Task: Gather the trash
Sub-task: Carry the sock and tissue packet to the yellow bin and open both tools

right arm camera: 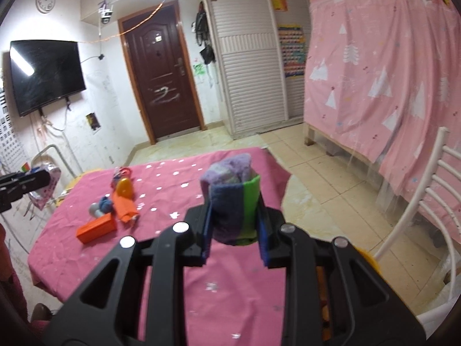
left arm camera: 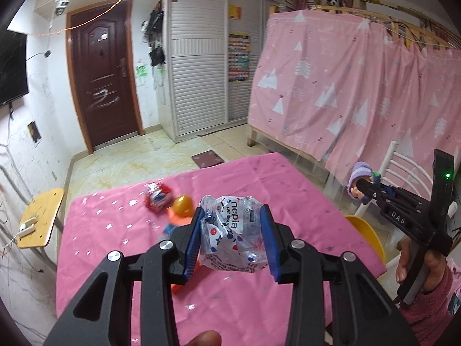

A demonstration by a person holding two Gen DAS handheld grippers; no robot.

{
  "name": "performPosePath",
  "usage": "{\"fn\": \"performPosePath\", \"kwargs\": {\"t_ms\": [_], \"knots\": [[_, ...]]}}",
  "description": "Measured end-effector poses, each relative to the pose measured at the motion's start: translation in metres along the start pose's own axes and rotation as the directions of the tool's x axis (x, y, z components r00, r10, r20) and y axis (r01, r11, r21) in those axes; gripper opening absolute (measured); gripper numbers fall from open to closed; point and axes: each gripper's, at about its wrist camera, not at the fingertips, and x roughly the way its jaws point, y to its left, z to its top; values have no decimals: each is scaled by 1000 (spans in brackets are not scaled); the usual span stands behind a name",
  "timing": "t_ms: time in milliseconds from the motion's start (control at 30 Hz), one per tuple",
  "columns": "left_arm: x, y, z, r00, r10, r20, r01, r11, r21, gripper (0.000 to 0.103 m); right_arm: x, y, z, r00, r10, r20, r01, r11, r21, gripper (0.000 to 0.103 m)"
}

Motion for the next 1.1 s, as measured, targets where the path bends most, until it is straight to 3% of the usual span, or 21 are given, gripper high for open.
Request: {"fn": "performPosePath", "kwargs": {"t_ms": [367, 733, 767, 867, 1100], "knots": [[41, -85, 18, 995, -83, -55, 90, 987, 131, 31, -9, -58, -4, 991, -131, -8, 131, 989, 66, 25], [87, -155, 31, 971, -176, -159, 202, 965, 164, 31, -6, -105, -20, 978, -189, -87, 198, 974, 109, 30], [91, -162, 31, 969, -182, -167, 209, 964, 166, 31, -5, -108, -22, 978, -186, -95, 196, 974, 110, 35], [102, -182, 34, 958, -209, -198, 243, 955, 168, 31, -3, -116, -25, 979, -169, -113, 183, 975, 123, 67], [127, -218, 28, 935, -240, -262, 287, 944, 162, 31, -10, -139, -31, 972, -209, -105, 225, 958, 175, 69]]}}
